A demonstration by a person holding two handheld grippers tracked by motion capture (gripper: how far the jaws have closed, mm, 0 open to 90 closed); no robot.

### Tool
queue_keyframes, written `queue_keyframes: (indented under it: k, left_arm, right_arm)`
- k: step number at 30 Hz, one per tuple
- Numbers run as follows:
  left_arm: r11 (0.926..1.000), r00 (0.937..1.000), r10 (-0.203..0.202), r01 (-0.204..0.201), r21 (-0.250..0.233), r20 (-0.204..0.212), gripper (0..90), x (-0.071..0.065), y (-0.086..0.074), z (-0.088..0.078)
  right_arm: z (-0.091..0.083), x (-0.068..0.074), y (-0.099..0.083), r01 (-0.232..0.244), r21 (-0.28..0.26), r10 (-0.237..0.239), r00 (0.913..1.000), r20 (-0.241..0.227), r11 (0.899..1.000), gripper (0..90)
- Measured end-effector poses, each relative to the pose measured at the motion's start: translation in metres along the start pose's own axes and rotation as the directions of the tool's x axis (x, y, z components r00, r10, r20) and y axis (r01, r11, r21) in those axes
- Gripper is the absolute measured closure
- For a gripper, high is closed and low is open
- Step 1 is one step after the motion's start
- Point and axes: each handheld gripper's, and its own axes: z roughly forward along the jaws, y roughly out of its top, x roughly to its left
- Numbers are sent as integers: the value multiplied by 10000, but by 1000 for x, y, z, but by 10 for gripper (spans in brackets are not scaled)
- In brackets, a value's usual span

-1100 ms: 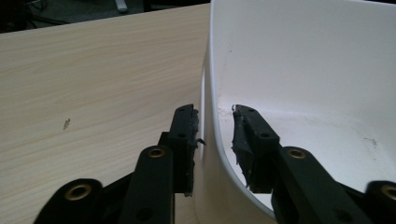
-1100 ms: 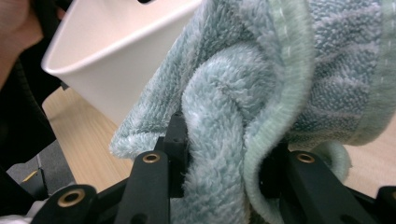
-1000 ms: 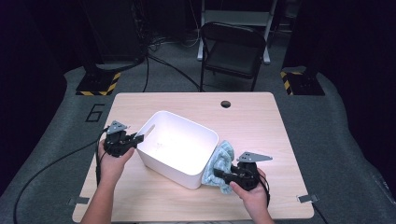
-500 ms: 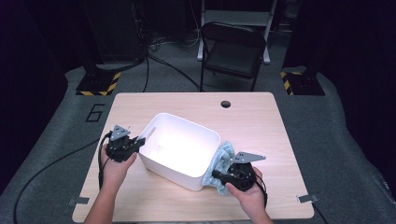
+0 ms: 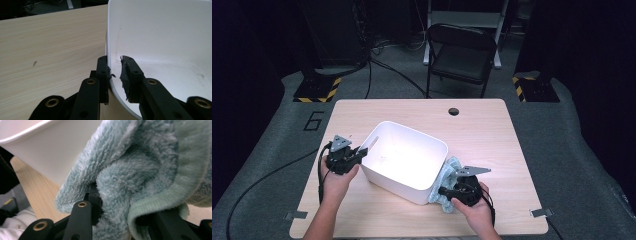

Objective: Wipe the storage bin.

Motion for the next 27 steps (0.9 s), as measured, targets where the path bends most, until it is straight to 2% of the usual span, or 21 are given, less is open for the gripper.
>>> queue_keyframes:
  k: [2, 3, 5, 11, 12, 15, 16, 17, 19, 20, 22, 25, 27]
  left_arm:
    - [10000, 10000, -2, 2, -1, 5, 762, 0, 0, 0]
    - [10000, 10000, -3, 3, -3, 4, 762, 0, 0, 0]
    - [10000, 10000, -21, 21, -77, -57, 763, -1, -1, 0]
    - [10000, 10000, -63, 63, -68, -51, 762, -1, -1, 0]
    - [10000, 10000, -60, 59, -69, -55, 762, -1, -1, 0]
    - [10000, 10000, -61, 61, -56, -49, 759, -1, -1, 0]
    - [9999, 9999, -73, 72, -110, -91, 757, -1, -1, 0]
    - [9999, 9999, -73, 72, -110, -91, 756, -1, -1, 0]
    - [10000, 10000, -63, 62, -28, -68, 755, -1, -1, 0]
    - [10000, 9999, -73, 73, -45, -84, 752, -1, -1, 0]
    - [10000, 9999, -65, 64, -32, -92, 750, -2, -1, -1]
    - [10000, 10000, 2, -2, 37, -56, 724, -3, -1, -1]
    - [9999, 10000, -6, 6, 105, 3, 715, -4, -1, -1]
  right_arm:
    - [1, -2, -1, 46, 34, -46, 10000, -41, 10000, 659]
    - [2, -2, -2, -102, 145, 103, 9999, -31, 9998, 660]
    - [10, -3, -6, -22, 523, 17, 9999, 106, 9986, 661]
    - [21, -7, -12, -120, 946, 103, 9998, 188, 9954, 662]
    - [28, -11, -16, -74, 1331, 30, 9994, 330, 9911, 661]
    - [36, -14, -19, -172, 1590, 116, 9993, 360, 9871, 659]
    - [36, -16, -20, -286, 1479, 242, 9992, 318, 9886, 658]
    - [36, -15, -20, -595, 1541, 545, 9979, 362, 9863, 657]
    - [36, -17, -20, -461, 1499, 413, 9985, 349, 9876, 656]
    - [37, -19, -20, -626, 1427, 591, 9978, 285, 9878, 655]
    - [36, -20, -20, -673, 1451, 644, 9976, 248, 9871, 654]
    - [36, -26, -19, -911, 1164, 862, 9952, 468, 9890, 649]
    - [35, -29, -18, -911, 999, 860, 9948, 545, 9908, 648]
